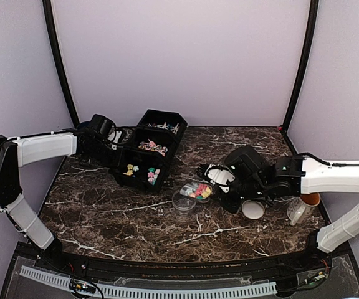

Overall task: Pack the candies
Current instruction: Place the fake candies in the packing bottle.

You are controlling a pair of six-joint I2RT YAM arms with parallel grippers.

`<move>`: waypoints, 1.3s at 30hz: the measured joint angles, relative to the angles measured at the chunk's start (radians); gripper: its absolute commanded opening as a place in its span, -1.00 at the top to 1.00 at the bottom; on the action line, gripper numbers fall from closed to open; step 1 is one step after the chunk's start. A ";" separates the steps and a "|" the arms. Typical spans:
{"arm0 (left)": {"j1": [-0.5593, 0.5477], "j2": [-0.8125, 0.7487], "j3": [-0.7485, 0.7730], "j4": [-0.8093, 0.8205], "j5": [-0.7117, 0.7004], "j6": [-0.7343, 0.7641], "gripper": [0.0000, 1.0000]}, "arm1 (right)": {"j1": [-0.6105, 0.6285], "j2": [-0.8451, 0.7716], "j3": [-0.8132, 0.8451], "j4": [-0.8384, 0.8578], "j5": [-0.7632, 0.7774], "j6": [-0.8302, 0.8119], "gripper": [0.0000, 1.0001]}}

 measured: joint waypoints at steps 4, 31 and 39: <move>0.000 0.000 0.000 -0.007 -0.003 0.000 1.00 | 0.003 0.031 0.044 -0.055 0.007 -0.003 1.00; 0.000 0.002 0.015 -0.028 -0.023 0.004 1.00 | 0.024 0.184 0.275 -0.332 0.024 -0.038 1.00; 0.000 0.002 0.015 -0.029 -0.024 0.004 1.00 | 0.035 0.224 0.322 -0.413 0.039 -0.049 1.00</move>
